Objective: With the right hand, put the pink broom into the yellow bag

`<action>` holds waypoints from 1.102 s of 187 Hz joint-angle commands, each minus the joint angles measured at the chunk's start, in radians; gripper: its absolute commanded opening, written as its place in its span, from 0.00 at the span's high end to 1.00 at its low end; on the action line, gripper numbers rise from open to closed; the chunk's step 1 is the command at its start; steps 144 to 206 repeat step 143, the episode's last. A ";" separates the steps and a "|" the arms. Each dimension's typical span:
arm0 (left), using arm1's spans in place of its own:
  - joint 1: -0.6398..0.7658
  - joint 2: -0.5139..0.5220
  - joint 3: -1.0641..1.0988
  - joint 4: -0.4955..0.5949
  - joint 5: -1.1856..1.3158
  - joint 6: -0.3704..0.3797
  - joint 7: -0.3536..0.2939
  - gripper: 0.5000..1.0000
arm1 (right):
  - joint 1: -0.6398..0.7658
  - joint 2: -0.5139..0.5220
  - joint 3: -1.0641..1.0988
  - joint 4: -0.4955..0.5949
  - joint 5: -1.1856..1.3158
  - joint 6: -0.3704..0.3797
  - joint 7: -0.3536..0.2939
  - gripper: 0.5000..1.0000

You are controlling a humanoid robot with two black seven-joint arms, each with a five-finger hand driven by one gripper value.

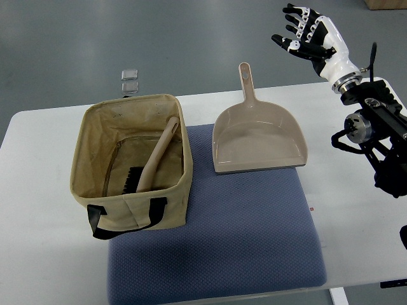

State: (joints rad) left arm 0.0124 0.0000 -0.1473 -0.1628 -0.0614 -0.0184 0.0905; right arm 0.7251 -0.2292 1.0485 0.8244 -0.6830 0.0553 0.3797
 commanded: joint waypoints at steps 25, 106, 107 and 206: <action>0.000 0.000 0.000 -0.001 0.000 0.000 0.000 0.00 | -0.033 0.002 0.002 -0.090 0.241 0.028 -0.001 0.14; 0.000 0.000 0.000 0.000 0.000 0.000 0.000 0.00 | -0.053 0.024 0.004 -0.103 0.281 0.055 0.010 0.14; 0.000 0.000 0.000 0.000 0.000 0.000 0.000 0.00 | -0.053 0.024 0.004 -0.103 0.281 0.055 0.010 0.14; 0.000 0.000 -0.002 -0.001 0.000 0.000 0.000 0.00 | -0.058 0.034 0.002 -0.103 0.283 0.052 0.048 0.14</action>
